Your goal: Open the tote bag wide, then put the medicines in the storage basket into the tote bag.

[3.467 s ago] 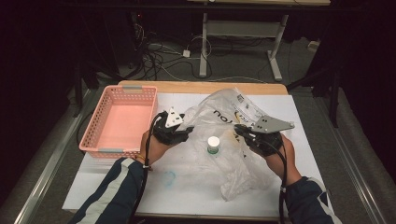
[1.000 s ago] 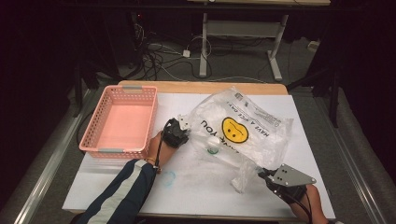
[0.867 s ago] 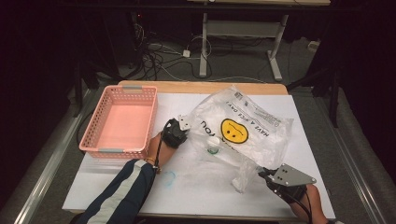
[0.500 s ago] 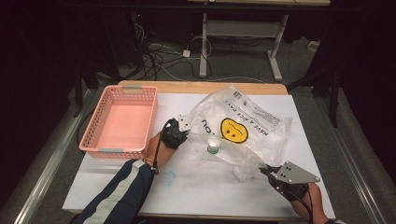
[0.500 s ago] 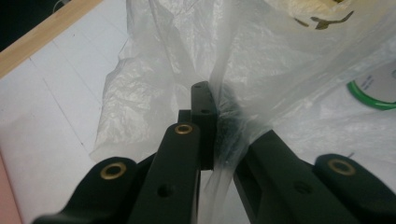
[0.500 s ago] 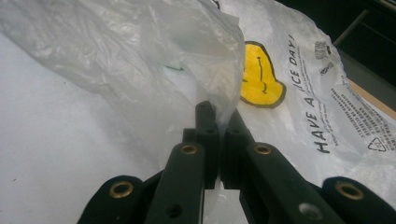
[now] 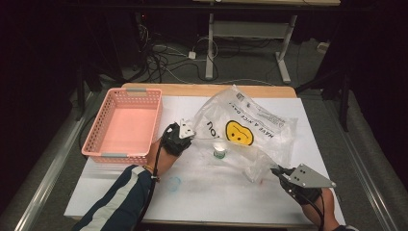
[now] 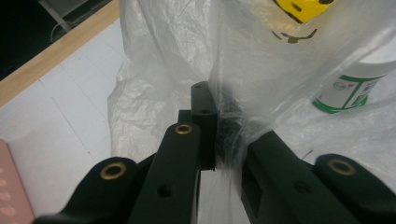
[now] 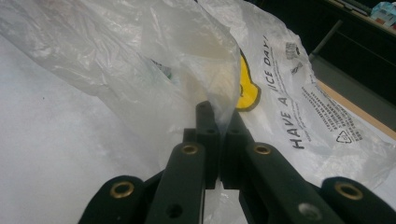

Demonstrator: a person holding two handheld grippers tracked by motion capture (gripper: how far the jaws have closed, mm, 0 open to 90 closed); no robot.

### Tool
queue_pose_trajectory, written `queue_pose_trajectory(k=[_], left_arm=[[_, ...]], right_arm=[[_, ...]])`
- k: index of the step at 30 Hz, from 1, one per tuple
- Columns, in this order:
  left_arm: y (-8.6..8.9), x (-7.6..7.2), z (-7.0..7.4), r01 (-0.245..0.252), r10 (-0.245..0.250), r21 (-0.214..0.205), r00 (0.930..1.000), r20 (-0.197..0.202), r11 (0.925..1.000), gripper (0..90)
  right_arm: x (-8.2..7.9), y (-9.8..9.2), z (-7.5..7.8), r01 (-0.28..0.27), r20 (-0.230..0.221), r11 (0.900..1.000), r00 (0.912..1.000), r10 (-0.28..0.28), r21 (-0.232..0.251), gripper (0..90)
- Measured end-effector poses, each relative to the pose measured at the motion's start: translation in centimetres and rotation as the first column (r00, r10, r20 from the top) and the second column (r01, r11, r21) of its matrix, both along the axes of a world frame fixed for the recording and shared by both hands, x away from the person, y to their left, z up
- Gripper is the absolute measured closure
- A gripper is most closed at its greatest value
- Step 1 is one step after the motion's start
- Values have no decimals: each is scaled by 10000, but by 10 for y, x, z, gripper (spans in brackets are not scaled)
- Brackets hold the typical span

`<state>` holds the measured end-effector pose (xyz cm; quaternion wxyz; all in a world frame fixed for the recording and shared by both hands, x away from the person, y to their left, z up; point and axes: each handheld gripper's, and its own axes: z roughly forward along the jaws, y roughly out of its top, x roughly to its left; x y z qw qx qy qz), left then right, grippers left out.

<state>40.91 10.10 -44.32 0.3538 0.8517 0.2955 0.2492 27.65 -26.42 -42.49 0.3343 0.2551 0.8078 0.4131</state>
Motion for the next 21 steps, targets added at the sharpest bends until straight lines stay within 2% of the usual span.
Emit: queue_pose_trajectory(k=[5,14,17,21], left_arm=[[4,-9,6,8,0,-220,9993,364,9998,874],[21,-41,23,365,-316,-543,9956,880,9979,873],[27,-46,27,304,-233,-678,9943,1040,9972,871],[30,-45,32,294,-195,-819,9926,1199,9962,871]], right_arm=[[0,0,5,-4,210,9999,9998,1,149,900],[-1,4,21,-350,815,9976,9962,301,598,900],[0,4,26,-445,925,9960,9950,372,776,900],[3,4,34,-452,1211,9963,9920,361,732,900]])
